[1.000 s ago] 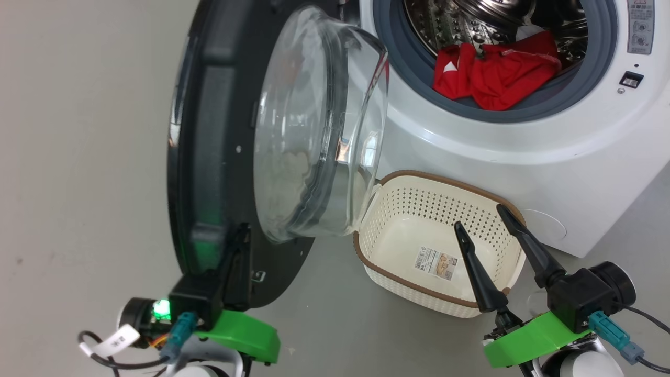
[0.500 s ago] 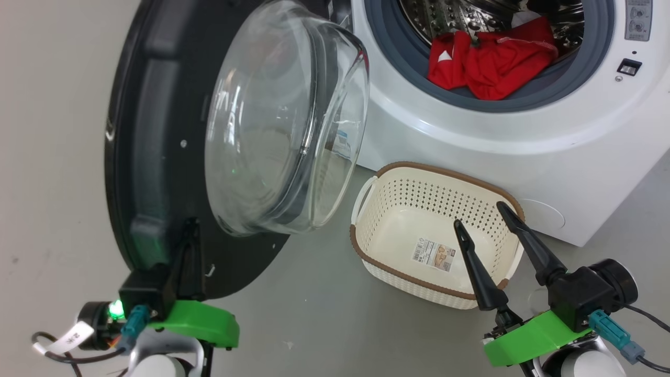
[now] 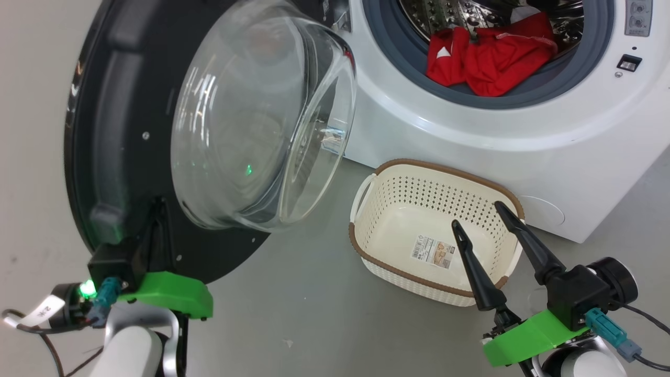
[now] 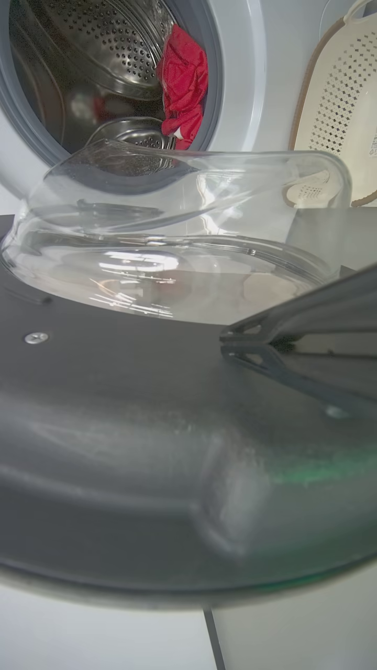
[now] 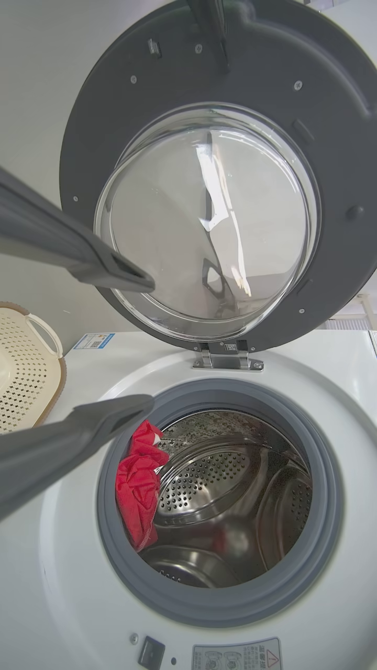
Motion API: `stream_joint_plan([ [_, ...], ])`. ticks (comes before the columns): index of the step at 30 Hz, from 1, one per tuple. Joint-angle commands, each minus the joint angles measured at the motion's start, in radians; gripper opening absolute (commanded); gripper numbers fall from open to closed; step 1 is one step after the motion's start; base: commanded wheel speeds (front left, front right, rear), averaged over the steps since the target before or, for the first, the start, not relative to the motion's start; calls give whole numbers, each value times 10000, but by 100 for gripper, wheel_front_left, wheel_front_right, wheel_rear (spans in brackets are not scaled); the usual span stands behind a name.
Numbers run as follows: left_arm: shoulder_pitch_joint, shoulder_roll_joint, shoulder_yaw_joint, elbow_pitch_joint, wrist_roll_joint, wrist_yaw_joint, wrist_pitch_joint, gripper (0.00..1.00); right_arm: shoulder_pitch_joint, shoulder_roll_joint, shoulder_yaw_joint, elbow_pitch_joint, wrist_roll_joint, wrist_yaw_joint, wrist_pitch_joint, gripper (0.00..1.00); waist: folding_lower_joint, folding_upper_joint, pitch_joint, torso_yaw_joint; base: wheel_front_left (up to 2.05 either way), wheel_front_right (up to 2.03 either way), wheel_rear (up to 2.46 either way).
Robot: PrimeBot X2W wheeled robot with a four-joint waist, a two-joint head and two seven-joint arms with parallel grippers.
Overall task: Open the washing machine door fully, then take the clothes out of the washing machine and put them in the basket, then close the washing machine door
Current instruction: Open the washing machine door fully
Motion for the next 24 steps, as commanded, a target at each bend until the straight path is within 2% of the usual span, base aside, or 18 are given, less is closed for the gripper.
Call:
stream_joint_plan([
  [1,-486,443,574,-126,-72,138,-135,0,-242,34,308,-311,-50,58,21,100,0,0,8,-10,0,0,0],
  [24,-1695,930,1228,2104,-547,-147,-543,0,-161,34,356,-533,-52,58,336,100,0,0,126,-181,0,0,0],
])
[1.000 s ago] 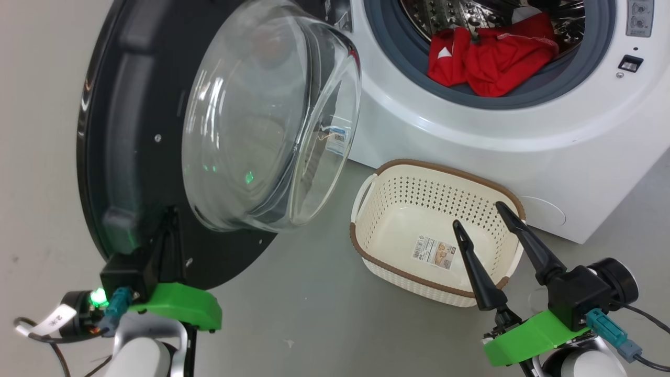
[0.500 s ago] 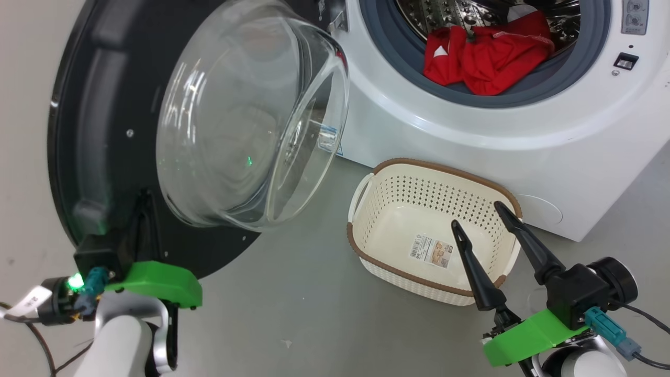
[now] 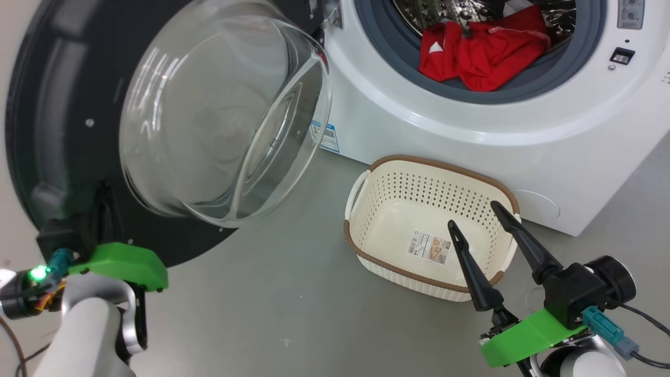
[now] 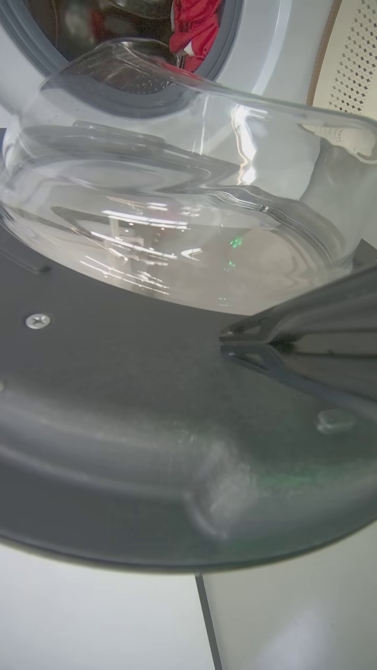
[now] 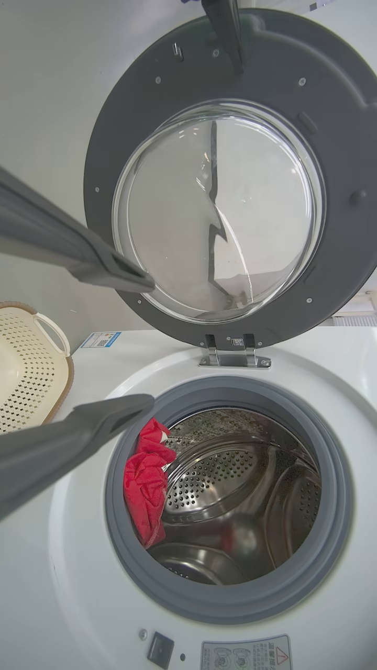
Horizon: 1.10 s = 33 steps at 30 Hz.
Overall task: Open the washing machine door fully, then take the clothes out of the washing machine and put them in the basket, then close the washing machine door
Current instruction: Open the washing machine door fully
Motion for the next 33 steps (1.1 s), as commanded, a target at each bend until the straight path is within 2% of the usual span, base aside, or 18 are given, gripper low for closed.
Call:
stream_joint_plan([
  [1,-534,630,601,86,-112,-31,-83,0,-175,36,263,-325,-62,58,37,100,0,0,54,-44,0,0,0],
  [20,-1656,987,1126,2157,-336,-438,-214,0,-389,36,316,-379,-257,58,162,100,0,0,379,-384,0,0,0],
  [33,-1888,1013,1534,2694,-57,-645,-220,0,-513,36,382,-434,-331,58,223,100,0,0,533,-601,0,0,0],
])
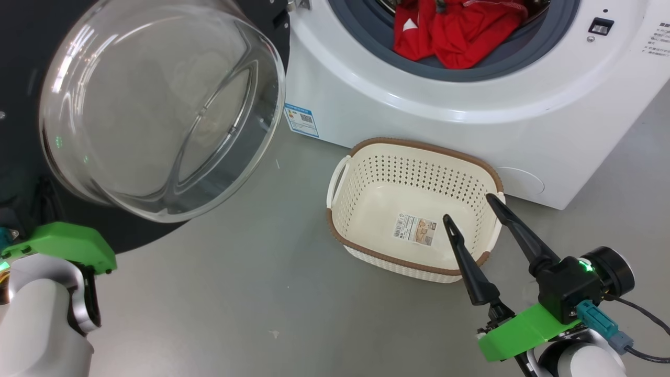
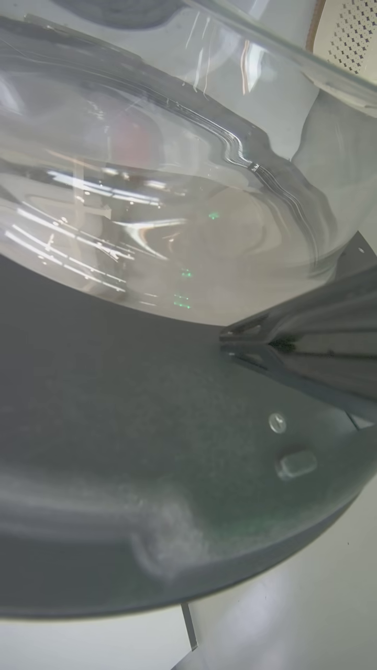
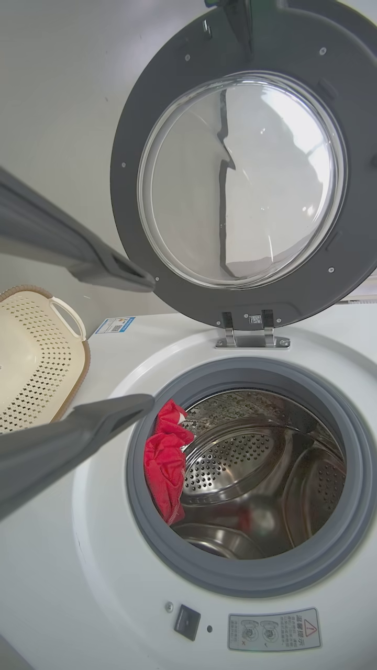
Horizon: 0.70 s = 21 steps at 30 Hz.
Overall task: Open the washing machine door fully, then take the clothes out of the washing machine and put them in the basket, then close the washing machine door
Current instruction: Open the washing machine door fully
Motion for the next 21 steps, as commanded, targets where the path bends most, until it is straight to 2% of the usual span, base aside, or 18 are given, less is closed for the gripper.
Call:
stream_joint_plan([
  [1,-409,651,466,-81,90,-35,-77,0,-285,41,253,-319,-75,58,2,100,0,0,2,-17,0,0,0],
  [9,-313,586,649,-344,344,-153,-77,0,-340,41,201,-261,-16,58,-58,100,0,0,-31,-84,0,0,0],
  [21,716,259,759,-2645,796,-217,-77,0,-313,41,64,17,286,58,-399,100,0,0,-296,-426,0,0,0],
])
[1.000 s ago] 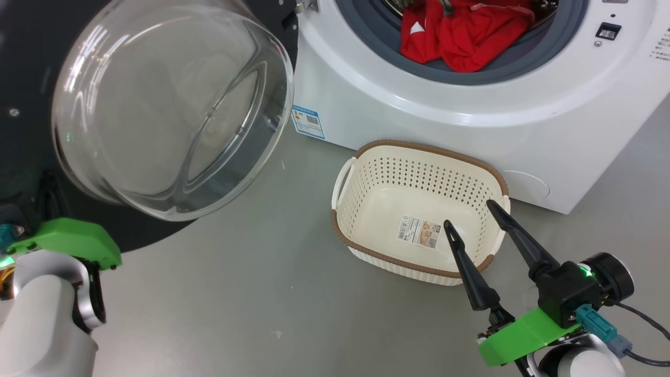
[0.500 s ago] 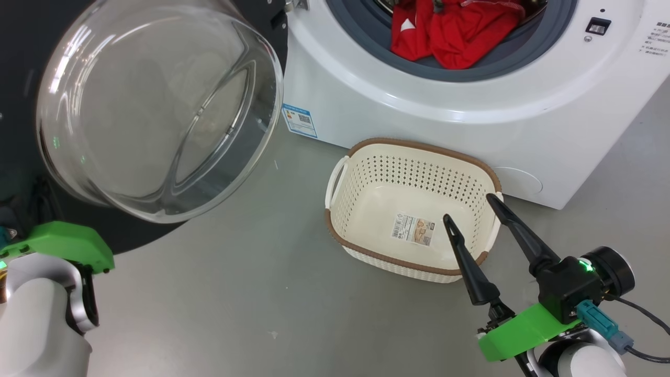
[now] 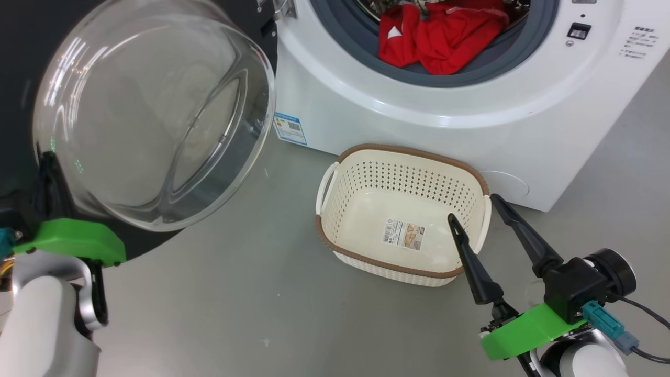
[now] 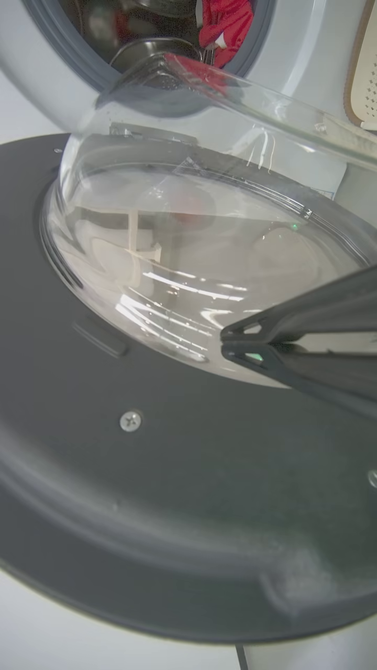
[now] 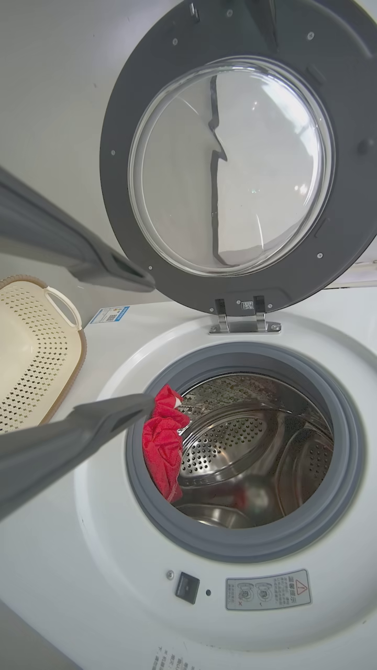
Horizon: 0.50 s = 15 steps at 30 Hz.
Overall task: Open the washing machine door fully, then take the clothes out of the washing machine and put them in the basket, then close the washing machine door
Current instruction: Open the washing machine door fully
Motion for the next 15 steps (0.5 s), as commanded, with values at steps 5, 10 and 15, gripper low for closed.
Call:
stream_joint_plan([
  [5,478,215,231,-1669,163,69,-78,0,-231,41,-33,-92,223,58,-251,100,0,0,-290,-268,0,0,0],
  [10,1225,-2,-98,-3462,251,79,58,0,-162,41,-288,12,346,58,-455,100,0,0,-581,-550,0,0,0],
  [15,1798,-139,-591,-5015,226,-102,579,13,-162,41,-531,167,428,58,-646,100,0,0,-752,-911,0,0,0],
])
